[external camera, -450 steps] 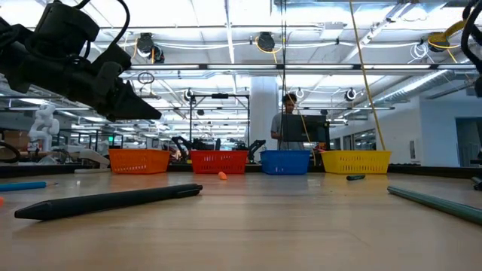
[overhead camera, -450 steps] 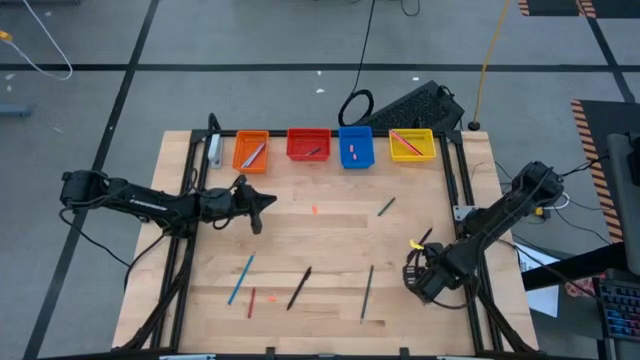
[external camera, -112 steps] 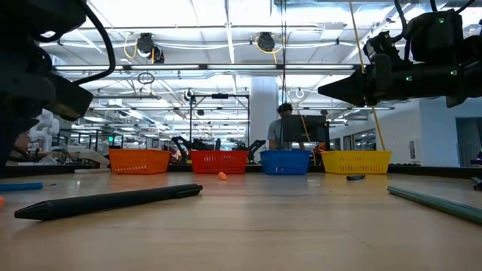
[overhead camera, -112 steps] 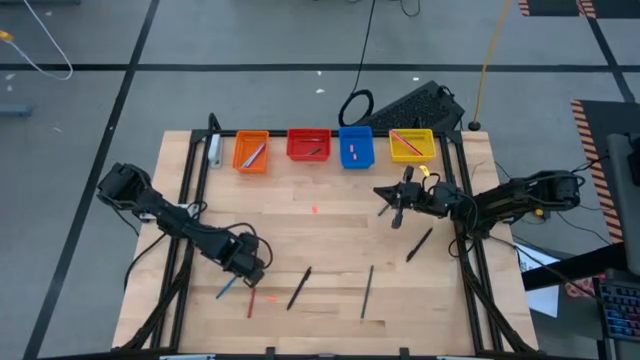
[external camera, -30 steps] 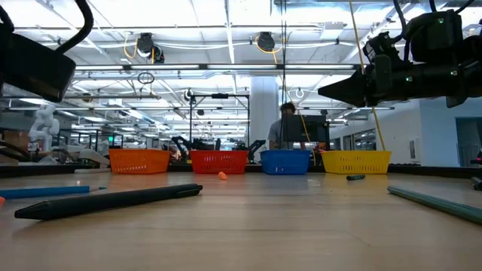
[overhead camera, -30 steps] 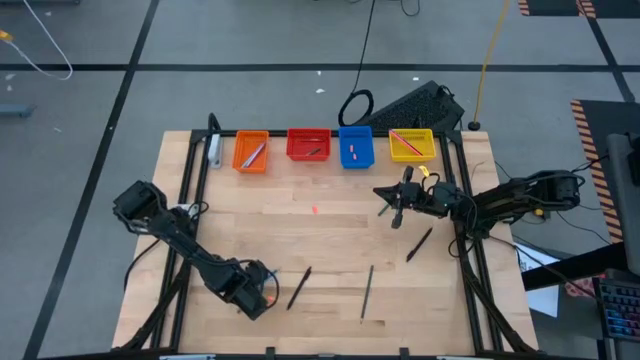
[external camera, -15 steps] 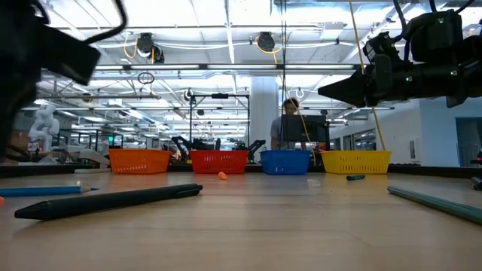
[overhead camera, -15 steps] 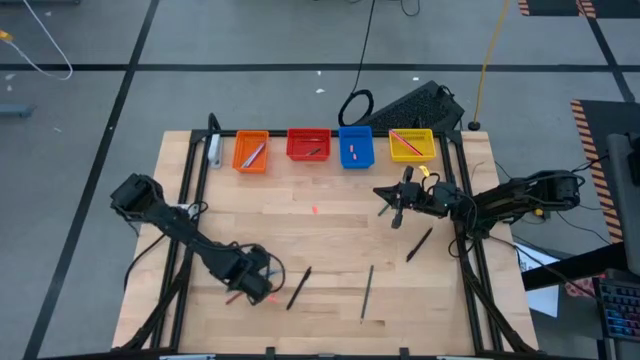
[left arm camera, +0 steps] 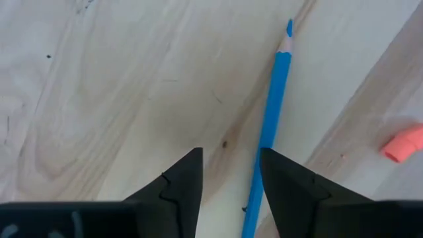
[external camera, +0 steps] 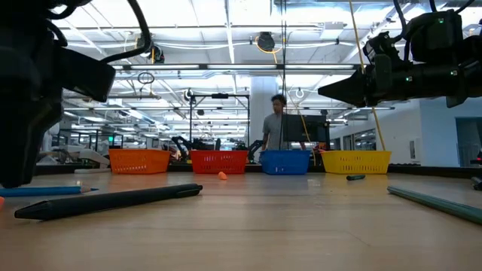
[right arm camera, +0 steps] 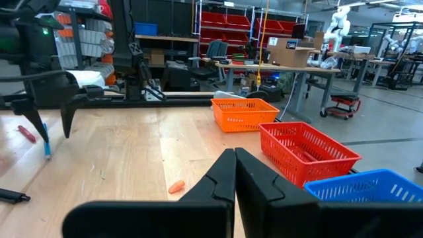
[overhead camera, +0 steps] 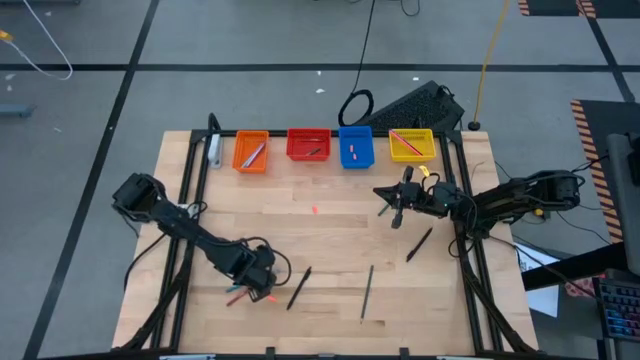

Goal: Sort crayons/erasers/pens/pencils in bins
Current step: Put the blue pencil into the yellow basket

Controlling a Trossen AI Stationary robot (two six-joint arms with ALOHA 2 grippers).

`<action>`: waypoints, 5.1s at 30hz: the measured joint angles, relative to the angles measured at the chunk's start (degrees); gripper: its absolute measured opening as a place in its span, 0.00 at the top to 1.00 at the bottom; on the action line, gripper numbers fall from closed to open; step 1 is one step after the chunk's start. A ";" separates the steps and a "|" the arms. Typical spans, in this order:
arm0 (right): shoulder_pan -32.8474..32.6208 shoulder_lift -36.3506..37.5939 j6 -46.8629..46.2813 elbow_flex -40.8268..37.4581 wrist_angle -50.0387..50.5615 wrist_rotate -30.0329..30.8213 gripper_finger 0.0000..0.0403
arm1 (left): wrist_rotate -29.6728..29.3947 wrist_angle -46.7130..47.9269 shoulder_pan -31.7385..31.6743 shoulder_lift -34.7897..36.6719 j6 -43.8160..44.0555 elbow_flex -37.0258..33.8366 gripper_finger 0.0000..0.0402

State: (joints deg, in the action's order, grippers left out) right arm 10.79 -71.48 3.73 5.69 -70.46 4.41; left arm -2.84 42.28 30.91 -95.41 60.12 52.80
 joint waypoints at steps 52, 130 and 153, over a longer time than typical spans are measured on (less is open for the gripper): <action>-0.02 0.00 0.00 0.00 0.02 -0.01 1.00 | 8.83 -1.06 0.22 -2.47 -8.04 1.14 0.96; -0.02 0.00 -0.06 0.00 0.02 -0.03 1.00 | 5.62 -3.49 -7.12 9.90 -5.58 -8.29 0.97; 0.00 0.02 -0.04 0.00 0.00 -0.01 1.00 | 1.16 -9.75 -11.14 8.92 -11.00 -8.11 0.68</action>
State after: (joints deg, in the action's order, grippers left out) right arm 10.79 -71.46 3.68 5.69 -70.46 4.40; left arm -1.69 32.53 19.77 -86.50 49.12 44.69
